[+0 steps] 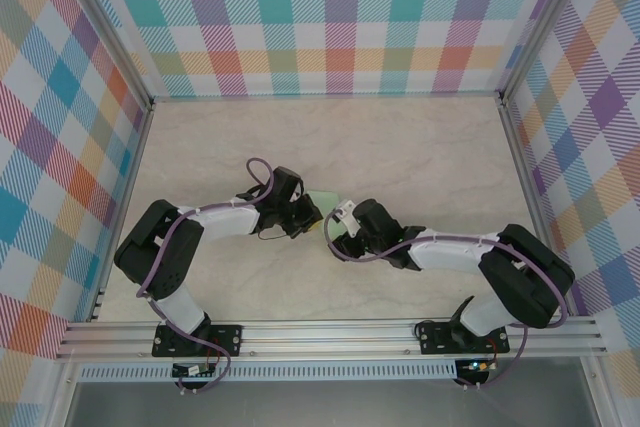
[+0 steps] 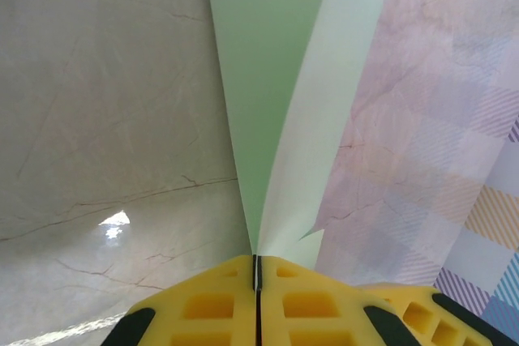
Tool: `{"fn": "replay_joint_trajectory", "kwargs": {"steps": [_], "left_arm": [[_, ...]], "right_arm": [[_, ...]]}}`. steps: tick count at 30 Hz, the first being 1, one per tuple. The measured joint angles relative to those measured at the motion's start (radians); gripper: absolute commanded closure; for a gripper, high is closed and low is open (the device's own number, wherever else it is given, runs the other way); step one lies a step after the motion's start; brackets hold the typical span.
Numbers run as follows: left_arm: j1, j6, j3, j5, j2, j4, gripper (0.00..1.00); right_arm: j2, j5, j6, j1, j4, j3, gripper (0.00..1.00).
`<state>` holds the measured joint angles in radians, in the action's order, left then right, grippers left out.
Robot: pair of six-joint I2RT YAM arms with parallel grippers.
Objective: Fold a paper plane with a square sheet of paper (pick it up from the middle)
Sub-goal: Fold the wing for the fifth time at the center of the table.
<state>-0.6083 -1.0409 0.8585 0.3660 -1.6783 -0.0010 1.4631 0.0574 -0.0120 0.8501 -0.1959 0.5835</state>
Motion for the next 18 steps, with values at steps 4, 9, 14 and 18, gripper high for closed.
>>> {"fn": "replay_joint_trajectory", "kwargs": {"steps": [4, 9, 14, 18], "left_arm": [[0.000, -0.008, 0.013, 0.000, 0.000, -0.001, 0.93], [0.000, -0.014, 0.031, 0.000, 0.000, -0.023, 0.93], [0.000, -0.014, 0.036, 0.000, 0.000, -0.032, 0.93], [0.000, -0.014, 0.036, 0.000, 0.000, -0.049, 0.93]], "right_arm": [[0.014, 0.029, 0.077, 0.031, -0.084, 0.000, 0.37], [0.075, 0.060, 0.142, 0.045, -0.146, 0.000, 0.42], [0.125, 0.086, 0.182, 0.048, -0.187, 0.000, 0.52], [0.149, 0.118, 0.197, 0.048, -0.232, 0.000, 0.58]]}}
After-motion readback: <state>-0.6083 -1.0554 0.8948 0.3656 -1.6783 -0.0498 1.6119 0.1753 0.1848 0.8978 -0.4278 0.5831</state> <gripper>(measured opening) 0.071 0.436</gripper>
